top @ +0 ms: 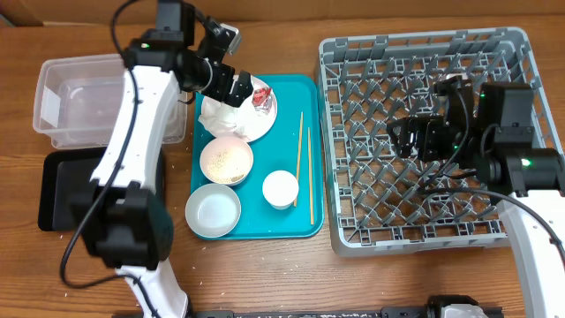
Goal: Sort waste into correct bins and load items into the dishwasher
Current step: 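Reach left gripper to the tissue waste on the plate and grasp it, then carry the tissue waste with left gripper and drop it into clear bin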
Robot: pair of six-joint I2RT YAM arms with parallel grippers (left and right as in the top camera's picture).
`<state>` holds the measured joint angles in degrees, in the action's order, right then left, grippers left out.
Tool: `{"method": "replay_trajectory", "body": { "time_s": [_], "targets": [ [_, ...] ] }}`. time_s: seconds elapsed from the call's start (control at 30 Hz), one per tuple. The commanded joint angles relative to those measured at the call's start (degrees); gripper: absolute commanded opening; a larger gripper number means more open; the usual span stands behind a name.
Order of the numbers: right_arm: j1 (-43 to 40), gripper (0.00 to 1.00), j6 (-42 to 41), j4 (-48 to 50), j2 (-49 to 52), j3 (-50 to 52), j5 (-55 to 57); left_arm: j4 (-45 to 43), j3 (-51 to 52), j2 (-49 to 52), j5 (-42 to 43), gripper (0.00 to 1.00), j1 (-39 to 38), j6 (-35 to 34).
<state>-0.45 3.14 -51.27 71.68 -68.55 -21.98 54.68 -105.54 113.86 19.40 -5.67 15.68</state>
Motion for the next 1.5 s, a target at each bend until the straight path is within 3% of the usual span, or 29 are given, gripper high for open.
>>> {"method": "replay_trajectory", "body": {
  "time_s": [0.0,0.57,0.67,0.73,0.9,0.93,1.1,1.47],
  "targets": [
    [-0.37,1.0,-0.13,-0.52,0.46,-1.22,-1.68,-3.5,-1.51,5.88,-4.52,1.0,-1.18,0.72],
    [-0.37,1.0,-0.13,-2.03,0.46,-1.22,-1.66,-8.63,-1.51,19.8,-17.07,0.98,-6.4,1.03],
    [-0.37,1.0,-0.13,-2.01,0.46,-1.22,-1.64,-8.59,-1.51,21.55,-17.07,0.86,-6.25,1.03],
    [-0.37,1.0,-0.13,-2.01,0.46,-1.22,-1.64,-8.5,-1.49,21.94,-17.07,0.72,-6.25,1.03],
    [-0.37,1.0,-0.13,-2.01,0.46,-1.22,-1.64,-8.46,-1.53,21.99,-17.05,0.09,-6.36,0.2],
    [-0.37,1.0,-0.13,-2.01,0.46,-1.22,-1.64,-8.22,-1.68,21.9,-17.05,0.04,-6.36,-1.01],
    [-0.37,1.0,-0.13,-1.97,0.46,-1.22,-1.68,-3.3,-6.95,20.11,-16.28,0.04,-5.9,-10.56],
    [-0.37,1.0,-0.13,-1.07,0.46,-1.22,-1.64,17.99,-32.65,16.17,-15.13,0.04,0.42,-21.2]
  ]
}}
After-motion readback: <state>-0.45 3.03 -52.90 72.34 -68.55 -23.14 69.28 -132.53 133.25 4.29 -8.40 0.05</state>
